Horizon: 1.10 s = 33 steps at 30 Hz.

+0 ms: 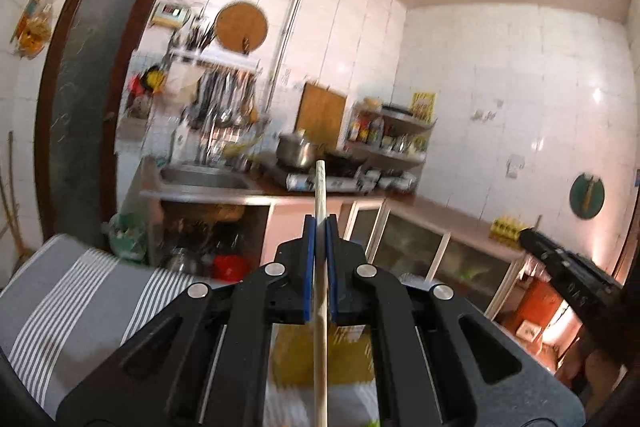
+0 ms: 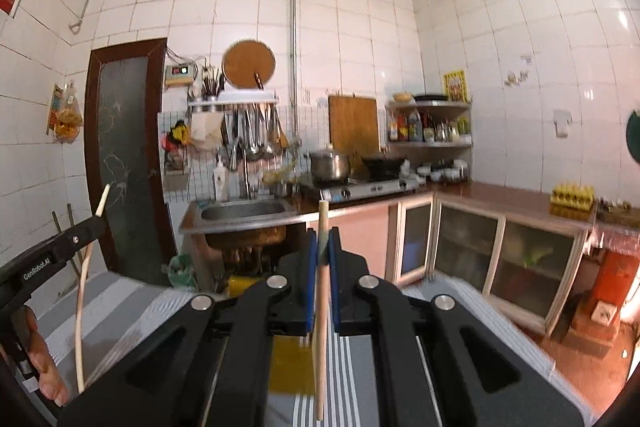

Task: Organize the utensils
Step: 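Lower both chopsticks into the yellow holder and open both tools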

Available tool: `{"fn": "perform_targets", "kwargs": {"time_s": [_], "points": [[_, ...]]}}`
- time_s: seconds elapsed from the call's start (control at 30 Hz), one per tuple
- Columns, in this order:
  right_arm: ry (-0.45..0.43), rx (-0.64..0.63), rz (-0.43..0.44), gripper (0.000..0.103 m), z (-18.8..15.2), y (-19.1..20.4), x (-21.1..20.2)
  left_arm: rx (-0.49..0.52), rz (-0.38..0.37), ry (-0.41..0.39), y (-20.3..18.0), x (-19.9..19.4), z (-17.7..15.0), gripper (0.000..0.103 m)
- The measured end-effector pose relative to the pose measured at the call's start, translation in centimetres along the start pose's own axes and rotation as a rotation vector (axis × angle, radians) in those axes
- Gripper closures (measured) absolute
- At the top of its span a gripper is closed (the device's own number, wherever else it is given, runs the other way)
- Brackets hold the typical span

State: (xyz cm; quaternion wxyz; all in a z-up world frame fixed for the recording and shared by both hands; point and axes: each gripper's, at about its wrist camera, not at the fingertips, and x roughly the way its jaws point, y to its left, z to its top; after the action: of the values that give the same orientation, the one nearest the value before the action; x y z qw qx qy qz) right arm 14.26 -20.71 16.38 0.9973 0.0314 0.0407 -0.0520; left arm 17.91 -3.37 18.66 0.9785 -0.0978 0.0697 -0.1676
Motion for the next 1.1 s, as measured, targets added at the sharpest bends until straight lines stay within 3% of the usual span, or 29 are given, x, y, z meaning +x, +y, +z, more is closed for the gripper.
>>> {"fn": "perform_targets", "kwargs": {"time_s": [0.13, 0.33, 0.67, 0.97, 1.1], "points": [[-0.021, 0.014, 0.020, 0.097, 2.9, 0.5, 2.5, 0.021, -0.029, -0.047, -1.5, 3.3, 2.3, 0.099], [-0.015, 0.014, 0.028, 0.097, 4.3, 1.2, 7.5, -0.010, -0.065, -0.025, -1.1, 9.7, 2.6, 0.099], [0.051, 0.024, 0.056, 0.097, 1.2, 1.9, 13.9, -0.017, -0.035, 0.035, 0.4, 18.3, -1.6, 0.099], [0.152, 0.008, 0.057, 0.097, -2.6, 2.2, 16.2, 0.046, 0.027, 0.039, 0.6, 20.1, -4.3, 0.099], [0.199, 0.003, 0.042, 0.097, -4.2, 1.8, 17.0, 0.025, 0.021, 0.053, 1.3, 20.4, -4.4, 0.098]]}}
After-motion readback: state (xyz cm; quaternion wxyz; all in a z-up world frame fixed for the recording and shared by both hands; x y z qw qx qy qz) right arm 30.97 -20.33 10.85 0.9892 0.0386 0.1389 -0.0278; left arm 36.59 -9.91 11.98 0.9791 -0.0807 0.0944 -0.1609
